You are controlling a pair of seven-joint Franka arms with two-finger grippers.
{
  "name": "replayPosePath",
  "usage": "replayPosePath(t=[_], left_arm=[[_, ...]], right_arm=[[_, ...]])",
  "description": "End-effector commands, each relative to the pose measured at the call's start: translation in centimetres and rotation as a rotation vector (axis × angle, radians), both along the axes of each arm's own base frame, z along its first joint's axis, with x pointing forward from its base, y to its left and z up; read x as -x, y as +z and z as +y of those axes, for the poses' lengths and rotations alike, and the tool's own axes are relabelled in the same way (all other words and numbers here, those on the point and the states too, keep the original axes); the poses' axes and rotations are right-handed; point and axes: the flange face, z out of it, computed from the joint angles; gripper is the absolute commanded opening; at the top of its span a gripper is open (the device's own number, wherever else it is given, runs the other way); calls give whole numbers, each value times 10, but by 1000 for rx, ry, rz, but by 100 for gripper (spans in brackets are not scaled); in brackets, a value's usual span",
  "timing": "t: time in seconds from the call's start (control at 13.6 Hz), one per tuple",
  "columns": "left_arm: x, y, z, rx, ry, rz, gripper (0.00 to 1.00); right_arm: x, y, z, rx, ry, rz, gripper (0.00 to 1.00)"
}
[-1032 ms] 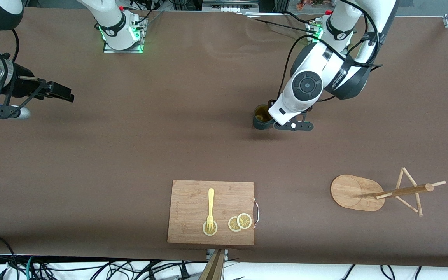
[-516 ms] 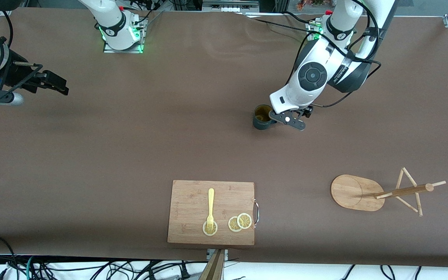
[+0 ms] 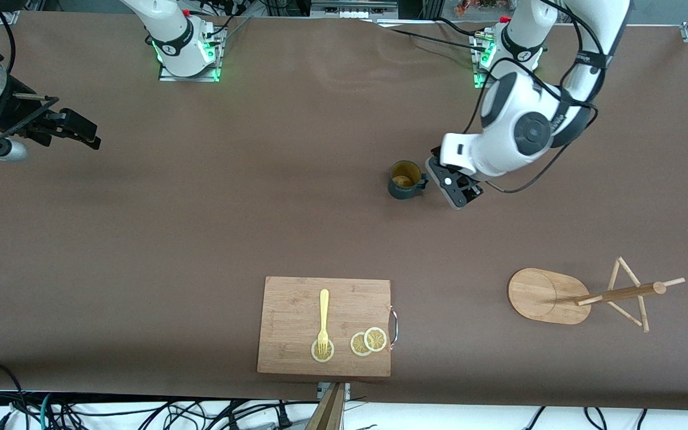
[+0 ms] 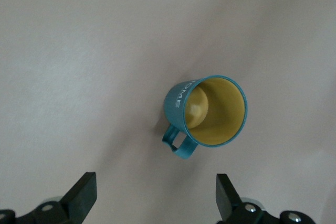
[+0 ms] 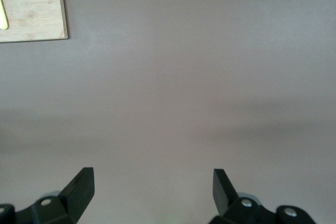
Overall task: Pass cup and hang on rack
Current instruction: 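Lower the left gripper onto the teal mug handle and grasp it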
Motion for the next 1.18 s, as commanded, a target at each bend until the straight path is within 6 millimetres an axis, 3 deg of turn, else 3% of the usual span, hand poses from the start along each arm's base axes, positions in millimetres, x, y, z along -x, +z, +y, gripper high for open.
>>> replayPosePath(t=[0.0,0.22,0.52,0.66,0.74,0.88,1.11], left_arm=[[-3,-14,13,95,-132,-32,100],[12,-36,16,198,-161,-33,100],[24,-79,27,427,-257,-134,100],[26,-84,32,450,-320,-165,100],[24,-86,48,462,-333,-186,100],[25,-91,59,526,-406,-226,100],[38,-124,65,662,-412,-318,100]], right_arm=[[-2,8,-6,12,-7,-8,100],[-4,7,-2,28,1,-14,100],[-5,3,-1,38,5,-9,100],[-5,3,-2,39,4,-9,100],[-5,2,-2,40,4,-6,100],[-6,1,-6,38,-4,-5,100],[-5,1,-5,38,-3,-4,100]])
